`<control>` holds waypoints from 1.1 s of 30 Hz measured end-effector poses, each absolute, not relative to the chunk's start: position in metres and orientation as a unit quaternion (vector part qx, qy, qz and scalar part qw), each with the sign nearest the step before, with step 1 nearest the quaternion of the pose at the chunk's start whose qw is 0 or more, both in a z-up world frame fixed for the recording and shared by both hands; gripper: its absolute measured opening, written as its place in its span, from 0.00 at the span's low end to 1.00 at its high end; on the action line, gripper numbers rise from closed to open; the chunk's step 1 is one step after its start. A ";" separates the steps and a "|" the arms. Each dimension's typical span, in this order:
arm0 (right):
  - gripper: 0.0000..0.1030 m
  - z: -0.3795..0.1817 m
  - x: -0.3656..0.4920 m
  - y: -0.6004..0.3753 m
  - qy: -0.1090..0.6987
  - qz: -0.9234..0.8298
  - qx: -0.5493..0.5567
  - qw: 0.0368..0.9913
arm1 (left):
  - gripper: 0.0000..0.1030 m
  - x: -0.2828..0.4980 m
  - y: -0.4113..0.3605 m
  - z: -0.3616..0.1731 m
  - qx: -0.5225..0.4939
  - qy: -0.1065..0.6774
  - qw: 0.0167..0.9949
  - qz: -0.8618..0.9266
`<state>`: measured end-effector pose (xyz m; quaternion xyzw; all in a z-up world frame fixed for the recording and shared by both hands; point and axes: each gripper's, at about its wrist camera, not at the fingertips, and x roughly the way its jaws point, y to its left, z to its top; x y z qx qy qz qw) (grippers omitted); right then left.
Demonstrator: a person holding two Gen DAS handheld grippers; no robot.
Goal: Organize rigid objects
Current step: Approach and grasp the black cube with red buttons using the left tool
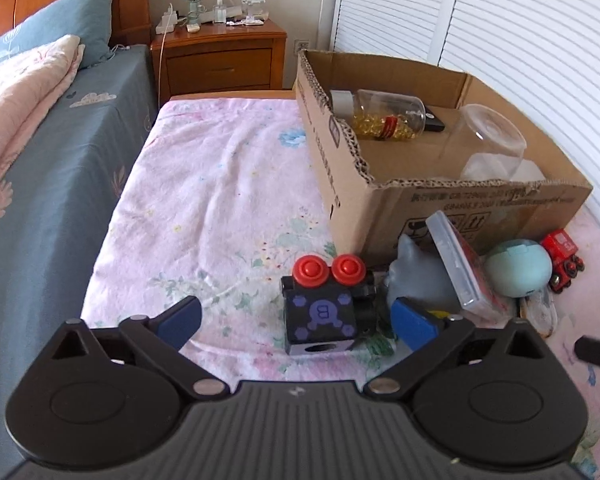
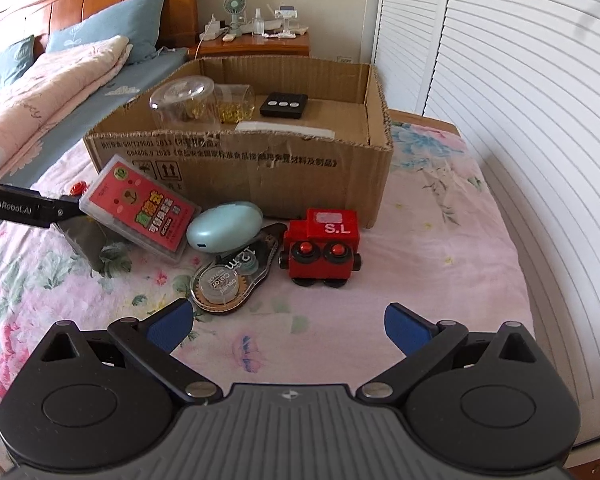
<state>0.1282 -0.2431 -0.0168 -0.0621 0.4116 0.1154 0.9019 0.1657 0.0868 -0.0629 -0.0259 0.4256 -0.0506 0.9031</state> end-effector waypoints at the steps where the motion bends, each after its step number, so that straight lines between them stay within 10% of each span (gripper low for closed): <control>1: 1.00 -0.019 0.129 -0.242 0.414 0.116 -0.064 0.900 | 0.99 0.166 0.088 -0.064 -0.029 0.426 0.902 -0.053; 25: 1.00 -0.039 0.139 -0.248 0.430 0.109 -0.066 0.894 | 0.98 0.170 0.093 -0.079 0.014 0.432 0.900 -0.050; 33: 1.00 -0.039 0.138 -0.247 0.427 0.108 -0.065 0.895 | 0.53 0.169 0.084 -0.072 0.043 0.410 0.904 -0.111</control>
